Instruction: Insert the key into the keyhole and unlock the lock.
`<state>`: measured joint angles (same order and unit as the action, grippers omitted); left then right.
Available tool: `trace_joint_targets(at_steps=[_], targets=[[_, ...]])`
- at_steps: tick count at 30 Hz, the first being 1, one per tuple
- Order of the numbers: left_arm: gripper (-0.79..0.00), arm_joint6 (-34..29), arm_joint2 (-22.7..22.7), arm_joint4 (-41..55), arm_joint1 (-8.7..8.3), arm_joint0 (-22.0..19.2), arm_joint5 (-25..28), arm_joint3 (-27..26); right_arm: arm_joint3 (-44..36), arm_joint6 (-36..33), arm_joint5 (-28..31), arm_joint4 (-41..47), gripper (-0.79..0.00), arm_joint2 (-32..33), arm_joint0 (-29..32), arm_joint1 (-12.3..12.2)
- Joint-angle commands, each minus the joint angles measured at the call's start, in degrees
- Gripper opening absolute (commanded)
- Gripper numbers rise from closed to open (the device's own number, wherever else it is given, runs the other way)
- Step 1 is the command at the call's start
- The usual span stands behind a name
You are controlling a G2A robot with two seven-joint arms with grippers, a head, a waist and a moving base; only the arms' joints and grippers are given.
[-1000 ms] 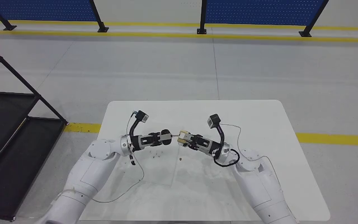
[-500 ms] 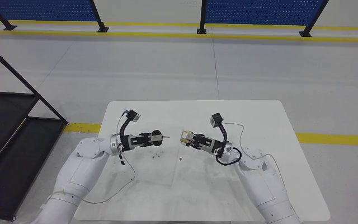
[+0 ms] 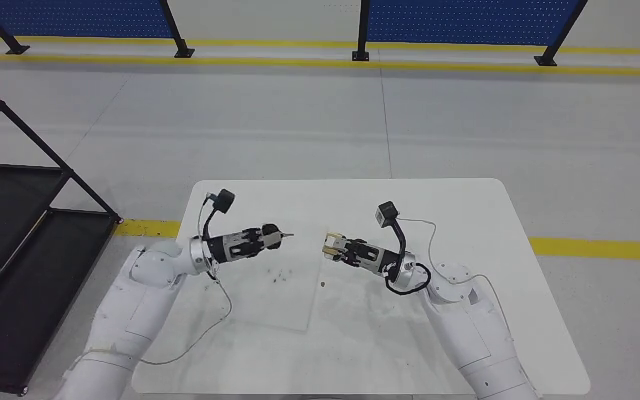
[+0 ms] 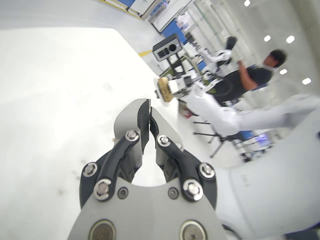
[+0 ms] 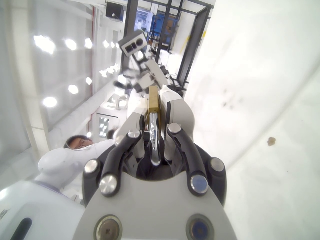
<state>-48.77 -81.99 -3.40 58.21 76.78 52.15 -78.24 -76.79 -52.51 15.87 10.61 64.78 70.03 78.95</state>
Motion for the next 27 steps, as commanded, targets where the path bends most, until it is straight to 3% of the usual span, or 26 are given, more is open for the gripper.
trace_joint_targets(at_steps=[1, 8, 11, 13, 15, 27], targets=[[-0.785, 8.26, -1.73, -15.63, 0.18, 0.61, 4.14, -0.96, 0.0, 0.0, 0.0, 0.0, -0.785, 0.0, 0.0, 0.0], [-0.785, 43.11, -4.8, -62.15, 1.57, 4.11, 4.71, -9.78, 0.0, 0.0, 0.0, 0.0, -0.785, 0.0, 0.0, 0.0], [-0.785, 65.57, -3.34, -86.42, 1.42, 5.43, -3.31, -11.51, 0.0, 0.0, 0.0, 0.0, -0.785, 0.0, 0.0, 0.0], [-0.785, 80.39, -1.28, -99.96, 0.99, 5.13, -11.25, -7.33, 0.0, 0.0, 0.0, 0.0, -0.785, 0.0, 0.0, 0.0], [-0.785, 90.62, 0.64, -107.97, 0.66, 3.01, -16.96, -1.75, 0.0, 0.0, 0.0, 0.0, -0.785, 0.0, 0.0, 0.0], [-0.785, 91.77, 0.93, -108.86, 0.62, 2.61, -17.62, -0.9, 0.0, 0.0, 0.0, 0.0, -0.785, 0.0, 0.0, 0.0]])
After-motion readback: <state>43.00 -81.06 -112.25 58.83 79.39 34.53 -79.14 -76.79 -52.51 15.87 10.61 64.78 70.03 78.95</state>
